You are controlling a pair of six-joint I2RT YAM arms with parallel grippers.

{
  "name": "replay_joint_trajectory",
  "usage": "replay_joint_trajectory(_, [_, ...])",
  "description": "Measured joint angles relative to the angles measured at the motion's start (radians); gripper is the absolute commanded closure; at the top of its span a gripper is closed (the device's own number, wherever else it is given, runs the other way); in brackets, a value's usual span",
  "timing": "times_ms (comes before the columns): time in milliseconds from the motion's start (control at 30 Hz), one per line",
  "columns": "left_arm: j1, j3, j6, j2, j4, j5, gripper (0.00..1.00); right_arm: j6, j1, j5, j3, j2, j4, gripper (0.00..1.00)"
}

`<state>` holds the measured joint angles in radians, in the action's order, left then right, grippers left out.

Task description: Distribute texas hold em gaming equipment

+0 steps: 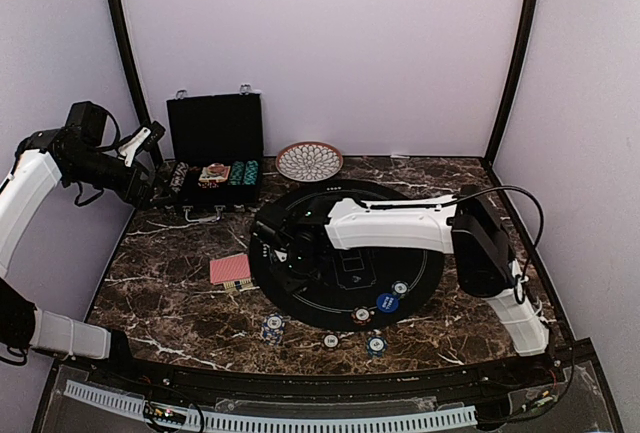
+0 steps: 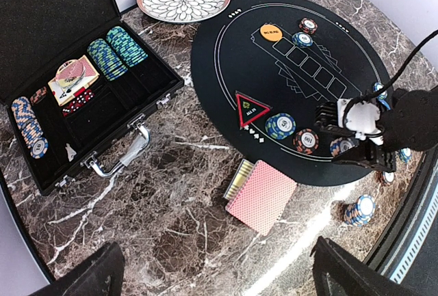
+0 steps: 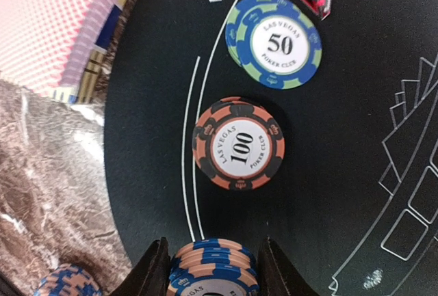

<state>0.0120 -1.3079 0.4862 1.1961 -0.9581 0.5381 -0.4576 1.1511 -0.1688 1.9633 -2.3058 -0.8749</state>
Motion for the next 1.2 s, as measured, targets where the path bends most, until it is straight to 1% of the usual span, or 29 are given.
replay_joint_trajectory(233, [0.000,0.000,0.000,0.000,0.000,0.000,0.01,-0.005,0.000,-0.009,0.015,-0.061,0.017,0.91])
replay_joint_trajectory(433, [0.000,0.003,0.000,0.000,0.005,-0.001,0.01,-0.013,0.000,-0.017,0.021,-0.067,0.038,0.90])
replay_joint_trajectory(467, [0.000,0.003,0.000,0.000,0.007,0.000,0.01,-0.015,-0.002,-0.019,0.021,-0.068,0.041,0.87])
replay_joint_trajectory(500, [0.000,0.004,0.000,0.000,0.007,-0.001,0.01,-0.020,-0.002,-0.026,0.021,-0.071,0.046,0.79])
replay_joint_trajectory(567, [0.000,0.004,0.000,0.000,0.007,-0.001,0.01,-0.023,-0.003,-0.027,0.021,-0.071,0.047,0.70])
replay_joint_trajectory(733, [0.000,0.009,0.000,0.000,0.009,-0.004,0.01,-0.031,-0.006,-0.035,0.021,-0.071,0.050,0.62])
replay_joint_trajectory(833, [0.000,0.014,0.000,0.000,0.010,-0.005,0.01,-0.035,-0.008,-0.038,0.021,-0.071,0.052,0.54])
replay_joint_trajectory(967, [0.000,0.017,0.000,-0.001,0.010,-0.005,0.01,-0.038,-0.010,-0.051,0.021,-0.071,0.051,0.40])
replay_joint_trajectory(1033, [0.000,0.017,0.000,-0.002,0.010,-0.005,0.01,-0.040,-0.011,-0.057,0.021,-0.071,0.051,0.36])
replay_joint_trajectory(1200, [0.000,0.017,0.000,-0.006,0.010,-0.005,0.01,-0.044,-0.011,-0.057,0.017,-0.063,0.045,0.31])
